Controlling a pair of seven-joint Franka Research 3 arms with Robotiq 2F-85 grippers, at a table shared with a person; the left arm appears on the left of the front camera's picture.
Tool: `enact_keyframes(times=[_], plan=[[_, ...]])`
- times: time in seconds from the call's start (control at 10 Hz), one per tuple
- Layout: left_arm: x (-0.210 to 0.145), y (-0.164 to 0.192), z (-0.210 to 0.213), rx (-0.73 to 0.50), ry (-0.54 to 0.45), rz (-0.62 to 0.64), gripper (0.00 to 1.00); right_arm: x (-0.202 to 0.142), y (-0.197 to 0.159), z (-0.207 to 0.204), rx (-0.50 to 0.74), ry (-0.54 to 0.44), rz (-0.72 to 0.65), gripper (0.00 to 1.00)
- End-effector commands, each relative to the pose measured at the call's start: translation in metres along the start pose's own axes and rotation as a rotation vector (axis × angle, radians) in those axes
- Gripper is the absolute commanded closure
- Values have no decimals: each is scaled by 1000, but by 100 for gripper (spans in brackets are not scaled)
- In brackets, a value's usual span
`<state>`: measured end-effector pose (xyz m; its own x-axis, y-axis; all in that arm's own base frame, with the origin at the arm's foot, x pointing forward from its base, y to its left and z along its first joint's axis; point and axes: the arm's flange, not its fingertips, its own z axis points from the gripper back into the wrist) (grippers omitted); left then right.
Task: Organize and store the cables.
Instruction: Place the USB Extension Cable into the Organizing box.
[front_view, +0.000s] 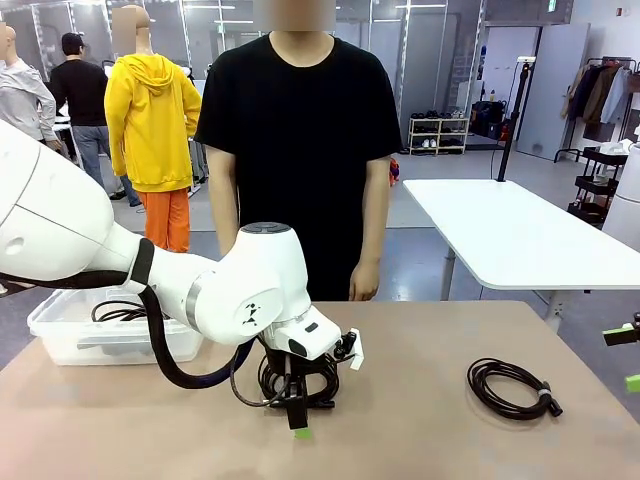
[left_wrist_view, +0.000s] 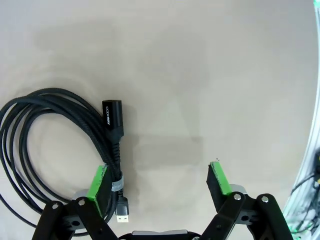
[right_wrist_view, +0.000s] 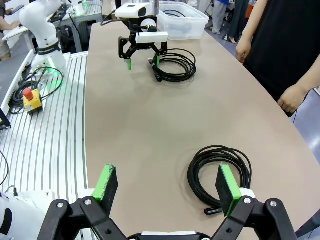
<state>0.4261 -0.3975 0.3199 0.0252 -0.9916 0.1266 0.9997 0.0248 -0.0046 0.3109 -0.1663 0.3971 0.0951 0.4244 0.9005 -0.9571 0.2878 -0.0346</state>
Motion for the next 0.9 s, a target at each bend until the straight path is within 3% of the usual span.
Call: enact_keyframes(times=[0.0, 0.4, 0.5, 0.6, 0.7, 0.8], plan=[[0, 6, -9, -16, 31, 7, 3, 4, 2, 2, 7, 8, -22, 0], [-2, 11, -6, -41, 37, 0, 3, 4, 2, 2, 7, 8, -22, 0], [-1, 11, -9, -46, 53, 14, 58, 4, 2, 2, 7, 8, -22, 0], [0, 9, -8, -42, 58, 6, 62, 4, 2, 2, 7, 8, -22, 0], [-1, 7, -6, -42, 58, 7, 100, 4, 2, 2, 7, 8, -22, 0], [-3, 6, -6, -45, 59, 13, 100, 4, 2, 2, 7, 8, -22, 0]])
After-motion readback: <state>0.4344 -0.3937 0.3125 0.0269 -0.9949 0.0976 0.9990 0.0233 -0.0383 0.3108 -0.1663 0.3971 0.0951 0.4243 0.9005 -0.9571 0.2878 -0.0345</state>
